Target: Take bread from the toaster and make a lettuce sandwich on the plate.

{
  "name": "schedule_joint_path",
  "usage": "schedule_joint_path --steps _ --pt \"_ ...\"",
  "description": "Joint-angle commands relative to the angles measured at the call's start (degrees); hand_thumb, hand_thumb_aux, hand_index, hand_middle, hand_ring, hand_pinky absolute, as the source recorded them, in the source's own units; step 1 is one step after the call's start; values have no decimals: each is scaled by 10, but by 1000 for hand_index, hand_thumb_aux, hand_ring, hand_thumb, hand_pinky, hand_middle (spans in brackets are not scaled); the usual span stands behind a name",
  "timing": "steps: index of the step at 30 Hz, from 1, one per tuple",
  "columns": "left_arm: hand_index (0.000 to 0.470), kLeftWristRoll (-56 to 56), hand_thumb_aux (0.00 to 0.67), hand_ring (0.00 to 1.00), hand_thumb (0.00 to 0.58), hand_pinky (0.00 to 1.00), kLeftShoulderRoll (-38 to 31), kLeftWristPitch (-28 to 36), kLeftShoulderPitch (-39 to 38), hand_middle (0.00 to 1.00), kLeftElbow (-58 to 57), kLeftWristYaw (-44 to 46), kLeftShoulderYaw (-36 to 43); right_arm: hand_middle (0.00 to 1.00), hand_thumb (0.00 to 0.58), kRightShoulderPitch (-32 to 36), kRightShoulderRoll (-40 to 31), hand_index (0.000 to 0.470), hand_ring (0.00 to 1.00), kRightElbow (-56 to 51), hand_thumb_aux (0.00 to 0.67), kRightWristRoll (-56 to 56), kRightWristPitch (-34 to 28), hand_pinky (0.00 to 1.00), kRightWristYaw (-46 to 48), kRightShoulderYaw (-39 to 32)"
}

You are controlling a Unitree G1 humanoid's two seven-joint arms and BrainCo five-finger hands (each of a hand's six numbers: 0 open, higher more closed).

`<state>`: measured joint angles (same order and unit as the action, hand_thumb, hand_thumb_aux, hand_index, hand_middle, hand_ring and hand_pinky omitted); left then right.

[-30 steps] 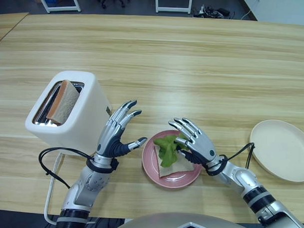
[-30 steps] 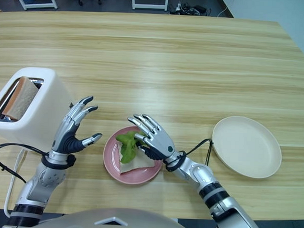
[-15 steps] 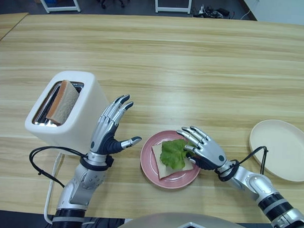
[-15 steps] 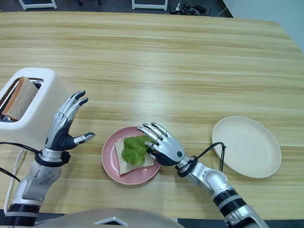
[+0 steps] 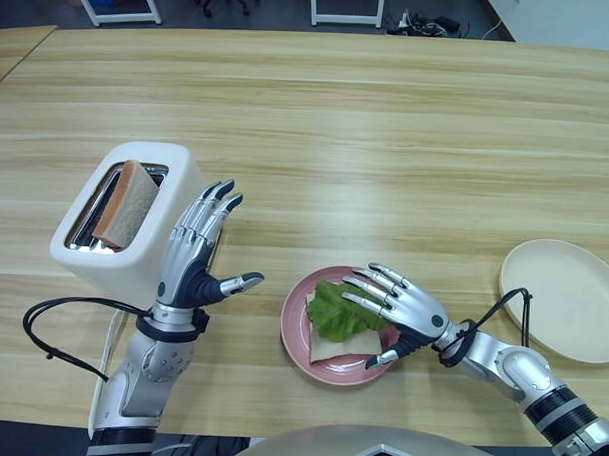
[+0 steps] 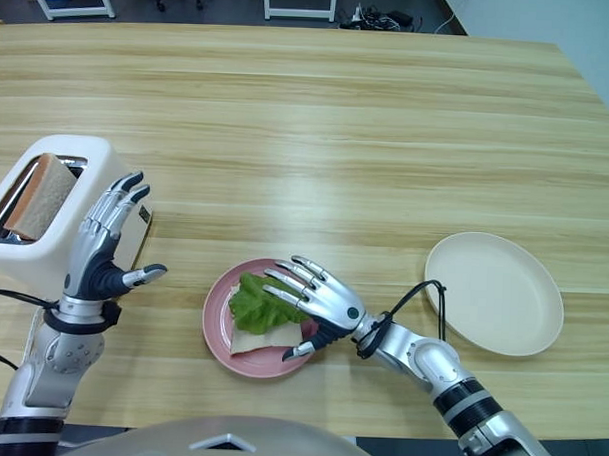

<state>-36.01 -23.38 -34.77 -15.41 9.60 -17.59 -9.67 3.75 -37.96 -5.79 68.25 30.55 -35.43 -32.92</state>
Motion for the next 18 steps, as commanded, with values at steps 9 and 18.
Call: schedule_joint_path --steps 9,18 --pt "0 -28 0 0 0 0 -65 165 -37 0 -4 -9 -199 0 0 -26 33 0 0 10 0 -44 -40 0 -135 93" --pt "0 -10 0 0 0 0 -161 178 10 0 -110 68 -162 0 0 -19 43 0 0 -7 0 -36 -44 0 -123 81"
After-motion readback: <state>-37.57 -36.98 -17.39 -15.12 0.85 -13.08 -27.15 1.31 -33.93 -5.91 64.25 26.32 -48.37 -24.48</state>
